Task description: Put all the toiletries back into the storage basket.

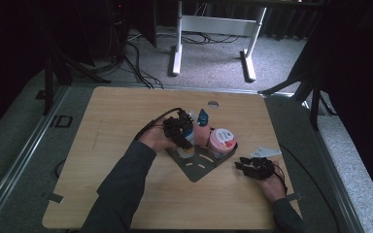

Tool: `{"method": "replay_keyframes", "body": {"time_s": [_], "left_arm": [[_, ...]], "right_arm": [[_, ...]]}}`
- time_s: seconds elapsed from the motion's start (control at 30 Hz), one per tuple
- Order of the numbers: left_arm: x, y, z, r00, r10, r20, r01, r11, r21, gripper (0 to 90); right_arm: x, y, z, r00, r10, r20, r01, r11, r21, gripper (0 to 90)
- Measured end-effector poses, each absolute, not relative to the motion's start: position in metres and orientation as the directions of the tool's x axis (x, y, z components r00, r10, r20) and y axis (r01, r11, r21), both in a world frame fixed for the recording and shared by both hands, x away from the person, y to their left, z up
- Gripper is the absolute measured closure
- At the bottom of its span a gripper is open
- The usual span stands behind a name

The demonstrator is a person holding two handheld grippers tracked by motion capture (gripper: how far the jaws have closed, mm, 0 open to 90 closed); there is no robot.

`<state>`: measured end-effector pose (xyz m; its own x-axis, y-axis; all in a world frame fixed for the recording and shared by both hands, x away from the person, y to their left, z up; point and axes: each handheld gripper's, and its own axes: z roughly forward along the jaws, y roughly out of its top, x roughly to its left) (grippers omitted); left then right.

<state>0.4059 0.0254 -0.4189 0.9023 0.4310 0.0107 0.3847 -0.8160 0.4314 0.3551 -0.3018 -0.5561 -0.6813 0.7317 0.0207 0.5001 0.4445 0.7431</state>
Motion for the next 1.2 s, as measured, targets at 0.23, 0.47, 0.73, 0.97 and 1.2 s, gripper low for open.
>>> {"method": "replay_keyframes", "body": {"time_s": [0.23,0.47,0.73,0.97,1.2], "left_arm": [[0.410,0.030,-0.421,0.888,0.459,0.014,0.410,-0.806,0.428,55.2],[0.417,0.034,-0.422,0.865,0.501,0.023,0.440,-0.781,0.443,55.2],[0.421,0.036,-0.424,0.838,0.544,0.041,0.471,-0.760,0.447,55.2],[0.425,0.037,-0.425,0.821,0.567,0.064,0.485,-0.752,0.446,55.2],[0.428,0.038,-0.424,0.808,0.586,0.067,0.496,-0.737,0.459,55.2]], "right_arm": [[0.355,-0.302,-0.556,-0.681,0.732,0.021,0.500,0.444,0.743,63.8],[0.355,-0.302,-0.556,-0.682,0.731,0.021,0.500,0.445,0.743,63.9],[0.355,-0.302,-0.556,-0.681,0.732,0.020,0.500,0.445,0.743,63.9],[0.355,-0.302,-0.556,-0.681,0.732,0.021,0.500,0.444,0.743,63.9],[0.355,-0.302,-0.556,-0.681,0.732,0.021,0.501,0.445,0.743,64.0]]}}
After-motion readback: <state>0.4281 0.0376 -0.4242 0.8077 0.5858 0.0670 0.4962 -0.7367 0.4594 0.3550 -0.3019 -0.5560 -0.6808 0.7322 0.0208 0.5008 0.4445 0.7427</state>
